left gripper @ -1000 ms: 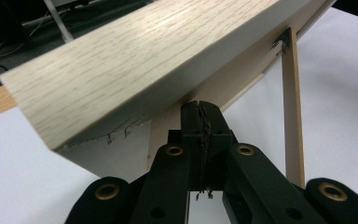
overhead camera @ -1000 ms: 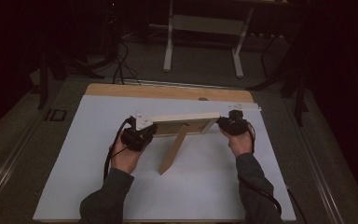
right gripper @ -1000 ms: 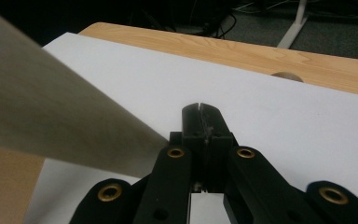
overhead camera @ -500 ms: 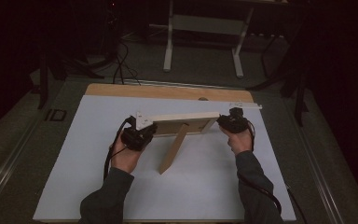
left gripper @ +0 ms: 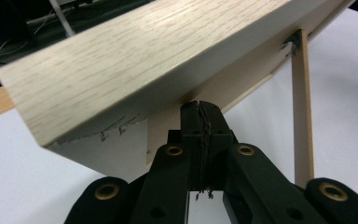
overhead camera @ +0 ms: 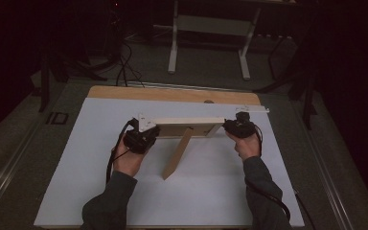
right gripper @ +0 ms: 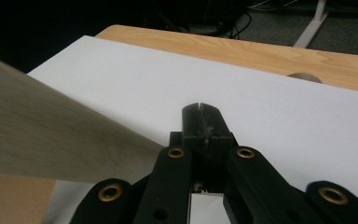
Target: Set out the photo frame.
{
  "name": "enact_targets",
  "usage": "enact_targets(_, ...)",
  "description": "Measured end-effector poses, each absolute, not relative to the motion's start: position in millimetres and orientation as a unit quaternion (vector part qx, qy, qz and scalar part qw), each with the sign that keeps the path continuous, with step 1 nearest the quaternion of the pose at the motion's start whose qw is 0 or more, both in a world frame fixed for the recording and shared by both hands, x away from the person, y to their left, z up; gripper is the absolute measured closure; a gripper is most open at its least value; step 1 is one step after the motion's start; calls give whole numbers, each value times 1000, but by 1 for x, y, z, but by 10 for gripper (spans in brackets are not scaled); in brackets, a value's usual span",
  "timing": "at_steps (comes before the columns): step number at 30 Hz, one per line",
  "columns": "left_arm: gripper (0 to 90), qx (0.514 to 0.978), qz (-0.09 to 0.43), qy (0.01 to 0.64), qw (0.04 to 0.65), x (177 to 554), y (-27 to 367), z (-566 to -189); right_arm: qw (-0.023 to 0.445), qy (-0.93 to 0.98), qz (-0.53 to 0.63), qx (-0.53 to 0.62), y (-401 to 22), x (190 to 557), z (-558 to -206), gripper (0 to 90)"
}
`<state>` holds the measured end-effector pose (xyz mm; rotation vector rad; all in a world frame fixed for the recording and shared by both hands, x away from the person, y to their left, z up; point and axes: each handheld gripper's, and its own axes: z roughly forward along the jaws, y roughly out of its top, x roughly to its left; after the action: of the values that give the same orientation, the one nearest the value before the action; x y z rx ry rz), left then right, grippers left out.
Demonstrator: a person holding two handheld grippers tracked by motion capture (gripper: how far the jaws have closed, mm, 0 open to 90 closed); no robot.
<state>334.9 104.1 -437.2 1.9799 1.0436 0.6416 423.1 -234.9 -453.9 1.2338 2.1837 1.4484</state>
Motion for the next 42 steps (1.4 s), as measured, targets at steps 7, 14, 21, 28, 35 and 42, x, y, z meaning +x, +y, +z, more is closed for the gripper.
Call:
enact_targets(7,899,779,245,419,398,340,109,-438,124,761,490,408,-234,419,-452,899)
enact_targets(14,899,781,237,414,403,342,102,-437,125,765,490,400,-233,416,-453,899)
enact_targets(21,899,782,232,410,409,345,93,-434,131,771,485,391,-231,413,-451,899)
enact_targets(28,899,779,223,414,414,348,89,-436,128,771,489,389,-230,410,-452,899)
enact_targets(35,899,784,218,405,416,349,80,-434,127,772,489,385,-229,408,-452,899)
enact_targets(42,899,791,215,396,414,349,71,-433,128,775,489,380,-228,405,-452,899)
